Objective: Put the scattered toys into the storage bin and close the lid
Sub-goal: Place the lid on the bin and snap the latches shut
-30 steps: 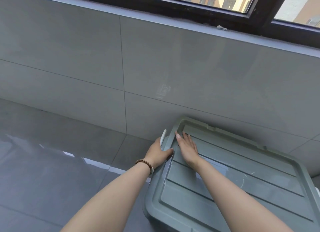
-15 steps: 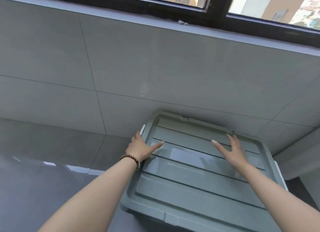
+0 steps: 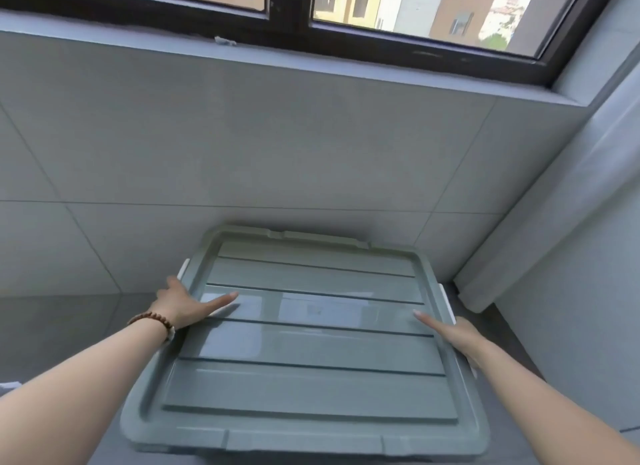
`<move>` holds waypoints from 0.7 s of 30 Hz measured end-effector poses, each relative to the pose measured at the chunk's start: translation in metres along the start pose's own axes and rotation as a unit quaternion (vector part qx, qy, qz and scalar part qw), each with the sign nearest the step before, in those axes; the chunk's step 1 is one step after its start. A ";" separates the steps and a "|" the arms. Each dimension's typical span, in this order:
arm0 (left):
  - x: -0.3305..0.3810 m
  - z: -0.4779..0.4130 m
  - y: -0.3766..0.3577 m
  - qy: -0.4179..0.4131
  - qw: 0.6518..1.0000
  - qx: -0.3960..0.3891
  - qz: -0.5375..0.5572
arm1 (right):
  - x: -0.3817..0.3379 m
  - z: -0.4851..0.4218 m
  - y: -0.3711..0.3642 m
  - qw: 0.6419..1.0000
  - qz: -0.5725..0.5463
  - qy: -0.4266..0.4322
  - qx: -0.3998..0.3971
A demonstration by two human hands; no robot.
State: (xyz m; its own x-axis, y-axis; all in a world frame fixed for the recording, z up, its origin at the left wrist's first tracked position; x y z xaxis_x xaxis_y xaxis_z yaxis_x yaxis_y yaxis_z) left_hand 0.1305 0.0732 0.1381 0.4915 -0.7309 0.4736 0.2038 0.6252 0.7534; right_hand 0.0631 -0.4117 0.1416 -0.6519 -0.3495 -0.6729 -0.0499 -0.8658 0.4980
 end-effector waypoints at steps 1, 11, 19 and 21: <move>0.001 0.002 0.000 0.002 1.000 0.004 0.011 | 0.003 -0.004 0.001 1.000 -0.017 -0.007 0.005; 0.095 0.044 -0.032 -0.038 0.997 -0.001 0.065 | 0.004 0.008 0.113 0.998 -0.039 -0.018 0.043; 0.187 0.077 -0.101 -0.028 0.995 -0.019 0.092 | -0.019 -0.025 0.225 0.996 0.005 0.011 0.083; 0.200 0.080 -0.119 -0.023 0.994 -0.017 0.102 | -0.016 -0.045 0.240 0.996 -0.008 0.010 0.091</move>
State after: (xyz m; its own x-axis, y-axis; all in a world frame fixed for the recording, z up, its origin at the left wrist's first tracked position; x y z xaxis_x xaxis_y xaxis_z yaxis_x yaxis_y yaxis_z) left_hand 0.1368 -0.1696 0.1802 0.4872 -0.5992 0.6354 0.1332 0.7700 0.6240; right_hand 0.0954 -0.6303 0.2476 -0.6350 -0.3456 -0.6909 -0.1971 -0.7923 0.5774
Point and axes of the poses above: each hand's wrist, its own z-axis away from the middle knuckle, its own y-axis out of the back of the hand, x = y × z, the point moved 4 cm from there along -z, towards the middle knuckle
